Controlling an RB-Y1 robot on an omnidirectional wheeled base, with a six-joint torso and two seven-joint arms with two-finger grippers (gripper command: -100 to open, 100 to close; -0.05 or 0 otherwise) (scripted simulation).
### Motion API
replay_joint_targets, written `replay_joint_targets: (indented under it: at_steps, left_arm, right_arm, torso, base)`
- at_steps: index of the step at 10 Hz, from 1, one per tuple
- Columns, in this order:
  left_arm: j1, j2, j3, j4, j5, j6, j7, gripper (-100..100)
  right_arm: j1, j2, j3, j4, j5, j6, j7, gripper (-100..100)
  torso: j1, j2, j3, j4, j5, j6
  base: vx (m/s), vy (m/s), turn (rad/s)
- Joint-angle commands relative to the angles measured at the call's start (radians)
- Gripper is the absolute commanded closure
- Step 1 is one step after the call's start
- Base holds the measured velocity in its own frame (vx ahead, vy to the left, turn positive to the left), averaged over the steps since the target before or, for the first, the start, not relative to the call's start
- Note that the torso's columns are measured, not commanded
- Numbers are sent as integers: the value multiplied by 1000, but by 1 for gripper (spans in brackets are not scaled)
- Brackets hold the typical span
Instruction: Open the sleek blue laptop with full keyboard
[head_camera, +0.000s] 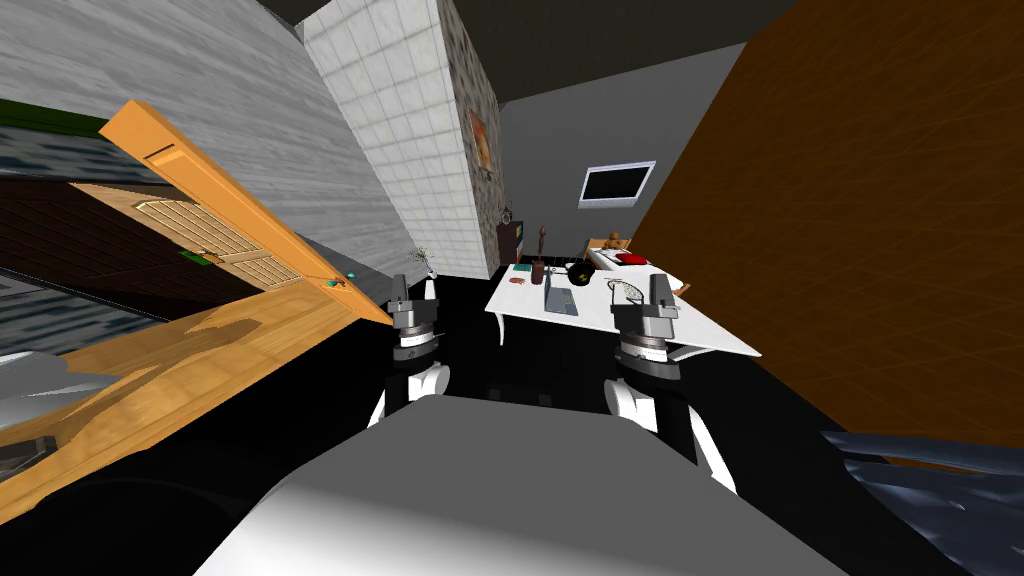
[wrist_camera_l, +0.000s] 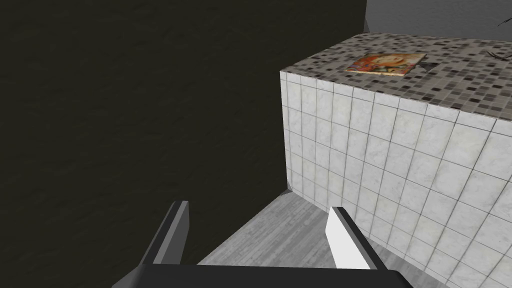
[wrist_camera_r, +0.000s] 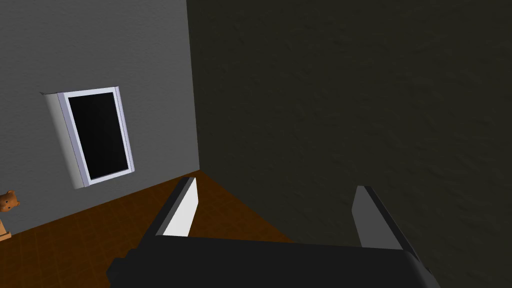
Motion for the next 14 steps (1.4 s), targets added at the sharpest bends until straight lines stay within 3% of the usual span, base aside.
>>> replay_joint_targets:
  at_steps: [1, 9, 10, 11, 14]
  left_arm:
    - [0, 0, 0, 0, 0, 0, 0, 0]
    - [0, 0, 0, 0, 0, 0, 0, 0]
    - [0, 0, 0, 0, 0, 0, 0, 0]
    - [0, 0, 0, 0, 0, 0, 0, 0]
    - [0, 0, 0, 0, 0, 0, 0, 0]
  right_arm:
    - [0, 0, 0, 0, 0, 0, 0, 0]
    - [0, 0, 0, 0, 0, 0, 0, 0]
    - [0, -28, -4, 3, 10, 3, 7, -100]
    - [0, -47, -8, 7, 21, 6, 15, -100]
    - [0, -106, -26, 27, 71, 21, 50, -100]
  torso:
    - [0, 41, -82, 41, 0, 0]
    - [0, 618, -1234, 617, 0, 0]
    - [0, 691, -1382, 691, 0, 0]
    - [0, 724, -1451, 724, 0, 0]
    - [1, 736, -1477, 737, 0, 0]
  base:
    - [0, 0, 0]
    - [0, 0, 0]
    - [18, 12, -7]
    - [30, 26, -13]
    - [53, 48, -16]
